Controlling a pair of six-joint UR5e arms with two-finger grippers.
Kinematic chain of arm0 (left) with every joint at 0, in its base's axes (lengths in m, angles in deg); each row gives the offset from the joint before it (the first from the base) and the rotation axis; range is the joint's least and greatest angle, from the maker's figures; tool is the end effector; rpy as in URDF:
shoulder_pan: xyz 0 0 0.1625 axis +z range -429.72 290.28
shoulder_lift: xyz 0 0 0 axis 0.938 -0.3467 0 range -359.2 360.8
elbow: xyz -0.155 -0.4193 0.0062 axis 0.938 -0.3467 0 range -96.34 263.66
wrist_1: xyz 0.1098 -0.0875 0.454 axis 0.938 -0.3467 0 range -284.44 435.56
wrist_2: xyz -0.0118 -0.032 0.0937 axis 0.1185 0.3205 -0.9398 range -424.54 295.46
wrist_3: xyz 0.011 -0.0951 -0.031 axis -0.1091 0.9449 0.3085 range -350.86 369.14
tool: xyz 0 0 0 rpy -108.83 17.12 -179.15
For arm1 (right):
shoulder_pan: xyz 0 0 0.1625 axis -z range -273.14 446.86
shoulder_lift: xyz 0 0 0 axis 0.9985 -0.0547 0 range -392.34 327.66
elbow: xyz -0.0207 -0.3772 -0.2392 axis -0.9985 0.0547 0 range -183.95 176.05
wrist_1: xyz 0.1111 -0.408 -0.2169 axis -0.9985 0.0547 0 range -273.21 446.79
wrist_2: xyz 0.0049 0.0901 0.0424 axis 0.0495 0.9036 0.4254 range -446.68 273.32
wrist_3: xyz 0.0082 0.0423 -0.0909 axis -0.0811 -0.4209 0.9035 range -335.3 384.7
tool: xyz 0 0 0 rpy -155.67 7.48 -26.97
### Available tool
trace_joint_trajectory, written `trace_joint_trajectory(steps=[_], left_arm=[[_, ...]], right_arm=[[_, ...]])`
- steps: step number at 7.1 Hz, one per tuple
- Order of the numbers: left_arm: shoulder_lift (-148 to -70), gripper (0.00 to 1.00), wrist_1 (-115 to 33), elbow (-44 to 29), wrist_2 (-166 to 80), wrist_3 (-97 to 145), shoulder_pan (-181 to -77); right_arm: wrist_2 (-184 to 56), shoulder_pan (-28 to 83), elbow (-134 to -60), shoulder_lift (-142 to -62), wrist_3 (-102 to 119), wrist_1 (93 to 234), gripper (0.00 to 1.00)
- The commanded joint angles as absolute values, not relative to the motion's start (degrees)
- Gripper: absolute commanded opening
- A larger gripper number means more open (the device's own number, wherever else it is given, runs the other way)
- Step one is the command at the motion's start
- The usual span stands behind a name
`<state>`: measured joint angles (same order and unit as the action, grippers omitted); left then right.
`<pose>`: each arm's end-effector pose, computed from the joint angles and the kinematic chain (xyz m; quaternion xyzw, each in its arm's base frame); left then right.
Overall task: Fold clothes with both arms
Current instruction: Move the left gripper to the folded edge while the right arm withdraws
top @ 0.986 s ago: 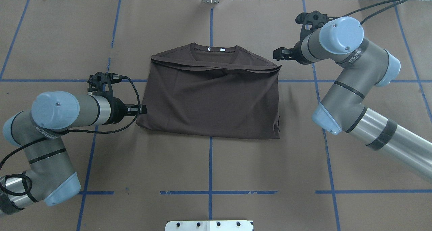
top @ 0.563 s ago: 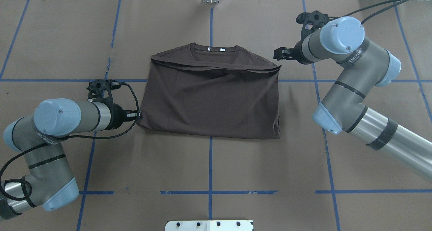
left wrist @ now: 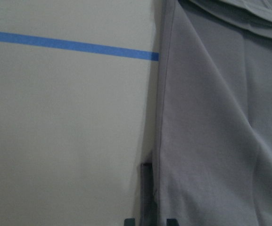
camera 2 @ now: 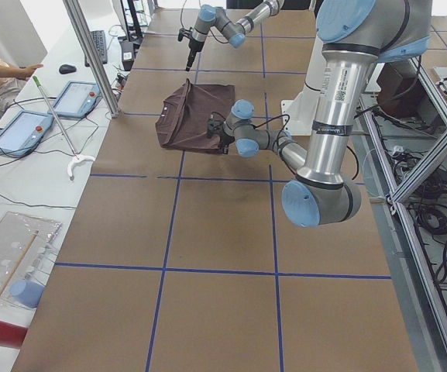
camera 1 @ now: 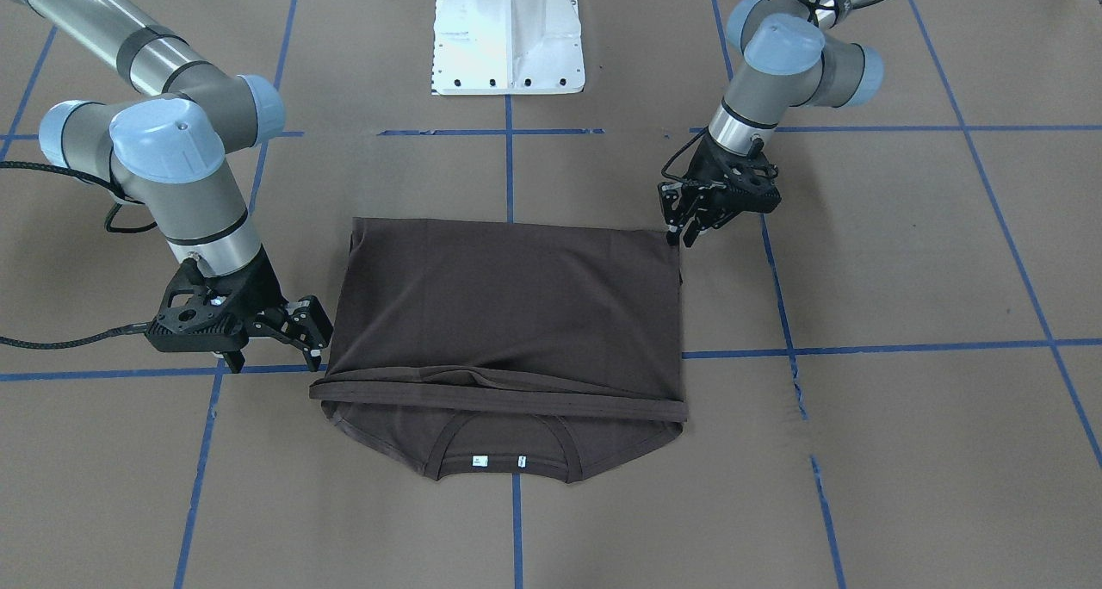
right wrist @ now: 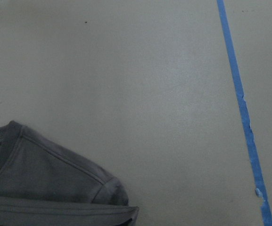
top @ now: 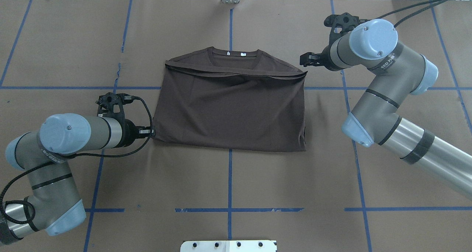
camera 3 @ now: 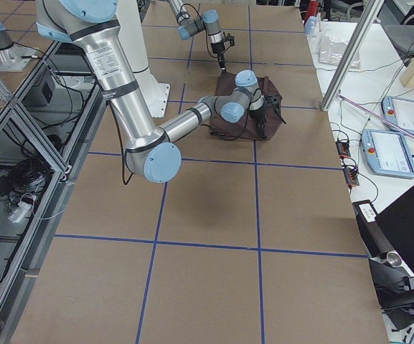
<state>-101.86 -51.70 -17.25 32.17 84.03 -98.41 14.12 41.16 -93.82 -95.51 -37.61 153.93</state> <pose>0.5135 -0.4197 0.3779 0.1418 0.4877 -0.0724 0.8584 -0.4414 -0.6161 0.3448 0.1809 -0.3856 0.1026 0.8989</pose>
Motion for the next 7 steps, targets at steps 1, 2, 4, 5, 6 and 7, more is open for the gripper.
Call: trace_joint_trajectory(steps=[1, 2, 4, 5, 6, 7], left_arm=[[-101.95, 0.32, -51.7, -16.89, 31.36, 84.11, -97.23], [-101.95, 0.15, -51.7, -16.8, 30.57, 85.25, -96.79], [-101.33, 0.0, -51.7, -16.8, 30.38, 85.17, -96.79], [-101.42, 0.0, -51.62, -17.32, 30.56, 84.47, -97.4], [-101.5, 0.0, -51.53, -16.63, 30.39, 79.33, -99.84], [-102.03, 0.0, -51.44, -13.49, 30.64, 72.67, -105.69]], right_arm=[[13.96, 41.16, -93.69, -95.54, -37.7, 154.02, 1.0], [13.87, 41.16, -93.6, -95.62, -37.7, 154.03, 1.0], [13.87, 41.16, -93.6, -95.62, -37.7, 154.03, 1.0], [13.78, 41.16, -93.6, -95.54, -37.79, 154.03, 1.0], [13.78, 41.16, -93.6, -95.62, -37.79, 154.03, 1.0], [13.78, 40.99, -93.6, -95.45, -37.7, 154.03, 1.0]])
